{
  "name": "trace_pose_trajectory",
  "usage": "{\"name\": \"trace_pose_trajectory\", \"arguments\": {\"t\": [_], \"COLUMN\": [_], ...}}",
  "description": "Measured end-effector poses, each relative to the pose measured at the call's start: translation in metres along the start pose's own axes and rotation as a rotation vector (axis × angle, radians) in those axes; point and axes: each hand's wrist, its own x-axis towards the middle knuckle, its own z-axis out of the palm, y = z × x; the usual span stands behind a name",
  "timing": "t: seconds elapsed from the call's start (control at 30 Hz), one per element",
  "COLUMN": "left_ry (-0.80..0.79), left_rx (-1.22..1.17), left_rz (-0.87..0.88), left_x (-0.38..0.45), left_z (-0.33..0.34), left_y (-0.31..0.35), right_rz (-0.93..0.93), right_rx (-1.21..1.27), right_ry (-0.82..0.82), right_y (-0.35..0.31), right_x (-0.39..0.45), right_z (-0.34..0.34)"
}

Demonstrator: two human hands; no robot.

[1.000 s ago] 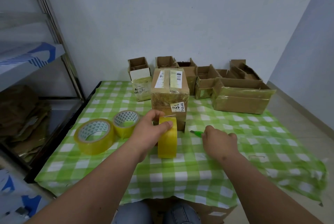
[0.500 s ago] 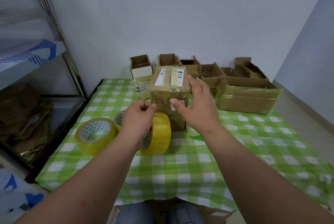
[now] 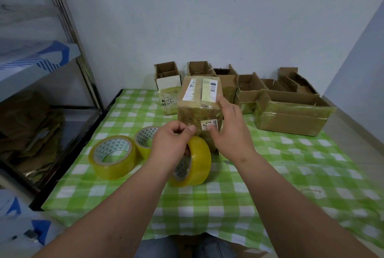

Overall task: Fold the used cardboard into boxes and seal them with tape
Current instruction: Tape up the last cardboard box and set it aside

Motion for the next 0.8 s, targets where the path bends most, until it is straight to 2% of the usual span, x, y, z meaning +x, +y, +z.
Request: {"name": "trace_pose_trajectory", "arguments": {"t": [0.07,0.17,0.2,0.27,0.4,0.57,0.8], "left_ry": [0.000,-0.002,-0.002,0.004,0.020,0.087,0.122], "left_rx": [-0.022,-0.082,-0.096,-0.107,-0.132,-0.021,-0.070], "left_rz": [0.010,0.030,0.037,0.050,0.079,0.183,0.196], "left_x": [-0.004,-0.010,-0.012,-0.016,-0.023,-0.031,-0.043], "left_z": [-0.002,-0.003,-0.003,-0.003,-0.002,-0.007,-0.015], "left_y": [0.001,0.004,0.006,0.009,0.015,0.027,0.036], "right_rz": [0.064,0.297,0.349,0.397,0.382,0.280,0.142], "right_rx": [0.117,0.411,0.492,0.635,0.878,0.869,0.545], "right_ry": [0.042,0.184,0.185,0.066,-0.273,-0.305,-0.279], "right_y": [0.003,0.000,-0.002,-0.007,-0.014,-0.022,-0.035], "right_x": [-0.011,-0.034,-0.044,-0.064,-0.086,-0.088,-0.090], "right_z": [0.003,0.006,0.007,0.008,0.008,0.000,-0.010]}}
